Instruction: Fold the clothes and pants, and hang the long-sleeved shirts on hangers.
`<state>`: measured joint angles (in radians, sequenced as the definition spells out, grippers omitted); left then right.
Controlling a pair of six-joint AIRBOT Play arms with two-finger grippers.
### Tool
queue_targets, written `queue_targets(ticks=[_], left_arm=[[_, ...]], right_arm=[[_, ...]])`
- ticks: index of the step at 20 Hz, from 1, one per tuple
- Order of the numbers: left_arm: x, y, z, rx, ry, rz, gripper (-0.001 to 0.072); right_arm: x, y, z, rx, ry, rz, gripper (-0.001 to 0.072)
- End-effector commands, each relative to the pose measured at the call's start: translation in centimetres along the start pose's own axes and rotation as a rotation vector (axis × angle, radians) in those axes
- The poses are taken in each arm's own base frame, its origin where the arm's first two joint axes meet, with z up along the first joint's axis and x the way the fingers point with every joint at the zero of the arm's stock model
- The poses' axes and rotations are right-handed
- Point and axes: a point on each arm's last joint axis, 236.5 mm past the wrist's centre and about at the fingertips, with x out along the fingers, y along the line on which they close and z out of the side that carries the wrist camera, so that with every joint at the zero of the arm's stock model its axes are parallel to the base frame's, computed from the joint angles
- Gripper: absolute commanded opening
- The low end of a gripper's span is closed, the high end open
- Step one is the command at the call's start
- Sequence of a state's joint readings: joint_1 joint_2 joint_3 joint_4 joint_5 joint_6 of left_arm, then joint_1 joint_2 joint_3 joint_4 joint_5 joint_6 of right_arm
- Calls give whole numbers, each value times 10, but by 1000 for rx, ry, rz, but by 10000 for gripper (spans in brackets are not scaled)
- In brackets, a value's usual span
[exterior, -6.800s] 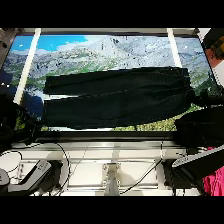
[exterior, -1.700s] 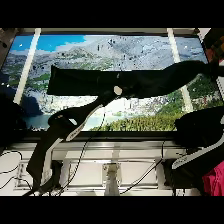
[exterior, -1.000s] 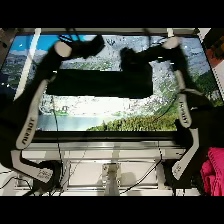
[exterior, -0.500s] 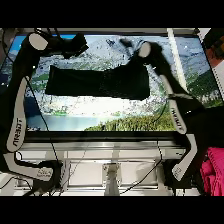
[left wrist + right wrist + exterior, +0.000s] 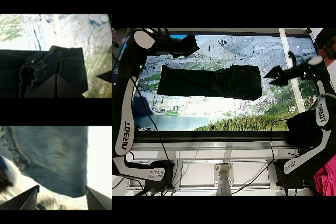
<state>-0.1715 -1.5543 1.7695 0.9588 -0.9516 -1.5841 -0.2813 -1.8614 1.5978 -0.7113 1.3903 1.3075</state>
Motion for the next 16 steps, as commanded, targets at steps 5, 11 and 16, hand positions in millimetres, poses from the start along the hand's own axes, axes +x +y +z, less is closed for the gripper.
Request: queue_targets(ticks=[5, 11, 16], left_arm=[[-1, -2, -2, 17, 9, -3, 12], [19, 10, -21, -2, 77, 9, 11], [75, 47, -110, -28, 362, 127, 10]], right_arm=[[60, -18, -39, 59, 125, 78, 615], [87, 6, -45, 5, 181, 79, 26], [16, 20, -41, 2, 136, 97, 24]])
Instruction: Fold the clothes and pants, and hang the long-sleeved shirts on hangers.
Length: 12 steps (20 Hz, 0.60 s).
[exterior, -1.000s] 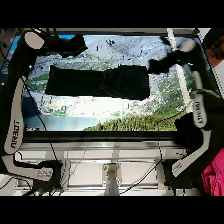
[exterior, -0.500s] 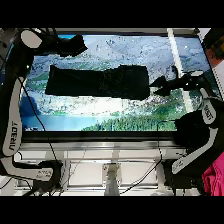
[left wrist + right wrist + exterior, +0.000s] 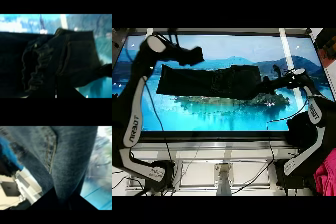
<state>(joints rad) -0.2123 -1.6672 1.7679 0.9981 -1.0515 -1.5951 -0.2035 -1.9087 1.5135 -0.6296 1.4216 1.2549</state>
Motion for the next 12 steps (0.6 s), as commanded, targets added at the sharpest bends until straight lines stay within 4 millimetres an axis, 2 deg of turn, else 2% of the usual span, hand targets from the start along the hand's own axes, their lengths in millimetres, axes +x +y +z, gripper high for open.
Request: queue_targets(ticks=[1, 5, 7, 9, 11, 12], left_arm=[[57, 22, -58, -3, 194, 105, 10], [142, -8, -146, 33, 381, 96, 10], [178, -37, -192, 48, 443, 50, 11], [205, -72, -230, 36, 470, -18, 10], [216, -95, -243, 60, 447, -53, 10], [213, -103, -235, 69, 416, -67, 10]], right_arm=[[-56, 13, -10, -23, -32, -4, 24], [-146, 30, -48, -63, -79, -33, 25], [-180, 46, -58, -105, -158, -59, 25], [-203, 63, -66, -148, -232, -88, 25], [-214, 82, -76, -195, -269, -113, 24], [-213, 91, -79, -219, -273, -119, 23]])
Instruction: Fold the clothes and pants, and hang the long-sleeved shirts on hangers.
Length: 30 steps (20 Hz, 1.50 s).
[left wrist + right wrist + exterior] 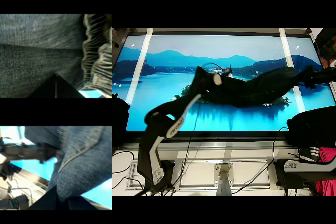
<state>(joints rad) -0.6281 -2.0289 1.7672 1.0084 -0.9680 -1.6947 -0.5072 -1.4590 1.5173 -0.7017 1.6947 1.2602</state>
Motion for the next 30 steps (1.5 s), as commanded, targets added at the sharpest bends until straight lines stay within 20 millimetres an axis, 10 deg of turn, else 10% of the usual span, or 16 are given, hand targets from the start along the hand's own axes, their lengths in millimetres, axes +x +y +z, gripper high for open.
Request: queue_targets(ticks=[1, 6, 11, 14, 15, 16, 17, 18, 21, 22, 24, 30], left_arm=[[10, -35, 4, 35, -71, -46, 10], [-161, 35, 94, 148, -383, 227, 10], [-357, 104, 129, 34, -708, 365, 11], [-416, 138, 119, -41, -775, 415, 12], [-429, 149, 115, -67, -781, 431, 27], [-440, 163, 110, -96, -784, 449, 109], [-448, 176, 104, -125, -780, 465, 250], [-456, 188, 96, -145, -766, 485, 360], [-472, 218, 76, -198, -726, 530, 363], [-476, 225, 69, -220, -715, 538, 354], [-485, 233, 60, -200, -698, 567, 354], [-528, 233, 42, -175, -749, 633, 355]], right_arm=[[-20, 33, -9, -80, -46, -24, 23], [63, 106, 16, -264, -80, 23, 21], [235, 209, -1, -495, -119, 87, 20], [339, 238, -17, -529, -227, 91, 27], [363, 248, -10, -537, -316, 89, 92], [373, 260, -3, -545, -395, 96, 403], [375, 274, 4, -567, -463, 105, 703], [370, 287, 9, -590, -486, 117, 634], [340, 295, 22, -717, -426, 90, 619], [327, 282, 27, -780, -362, 38, 456], [291, 234, 41, -854, -209, -113, 35], [161, 80, 41, -457, 109, -200, 24]])
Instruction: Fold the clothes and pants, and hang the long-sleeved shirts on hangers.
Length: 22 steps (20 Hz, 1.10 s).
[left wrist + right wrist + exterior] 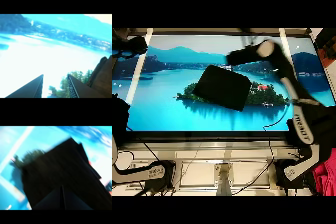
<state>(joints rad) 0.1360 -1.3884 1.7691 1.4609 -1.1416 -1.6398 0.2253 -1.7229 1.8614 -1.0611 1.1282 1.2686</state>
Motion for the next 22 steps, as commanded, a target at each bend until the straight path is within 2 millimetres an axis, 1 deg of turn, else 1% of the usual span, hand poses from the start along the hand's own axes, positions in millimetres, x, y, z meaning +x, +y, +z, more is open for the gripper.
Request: queue_targets(ticks=[1, 2, 3, 4, 5, 6, 7, 8, 9, 10, 11, 13, 15, 18, 20, 22], left_arm=[[-28, 24, 8, 25, -38, 66, 355], [-40, 33, 11, 38, -54, 106, 355], [-52, 43, 13, 49, -65, 147, 355], [-61, 51, 13, 56, -71, 179, 354], [-70, 55, 15, 62, -84, 199, 355], [-76, 56, 17, 66, -96, 209, 355], [-79, 55, 18, 66, -102, 207, 355], [-80, 55, 18, 66, -104, 207, 355], [-80, 55, 18, 66, -103, 207, 355], [-79, 55, 18, 66, -103, 206, 355], [-79, 55, 18, 66, -103, 206, 355], [-79, 55, 18, 66, -103, 206, 355], [-79, 55, 18, 66, -103, 207, 355], [-79, 55, 18, 66, -103, 207, 355], [-79, 55, 18, 66, -103, 207, 355], [-79, 55, 18, 66, -103, 207, 355]], right_arm=[[-59, -48, -72, 213, 183, 116, 24], [-67, -53, -88, 285, 159, 157, 24], [-70, -59, -108, 350, 134, 171, 24], [-69, -59, -136, 420, 125, 191, 24], [-64, -54, -164, 510, 115, 219, 24], [-55, -42, -184, 633, 88, 261, 26], [-42, -33, -196, 776, 38, 301, 34], [-27, -31, -204, 895, -5, 311, 225], [-13, -30, -213, 961, -9, 307, 490], [0, -22, -221, 977, 29, 320, 583], [11, -8, -223, 979, 79, 360, 585], [32, 16, -222, 938, 159, 413, 667], [56, 25, -216, 877, 212, 423, 680], [86, 24, -195, 824, 227, 441, 680], [95, 16, -181, 817, 212, 436, 673], [98, 4, -169, 818, 174, 396, 671]])
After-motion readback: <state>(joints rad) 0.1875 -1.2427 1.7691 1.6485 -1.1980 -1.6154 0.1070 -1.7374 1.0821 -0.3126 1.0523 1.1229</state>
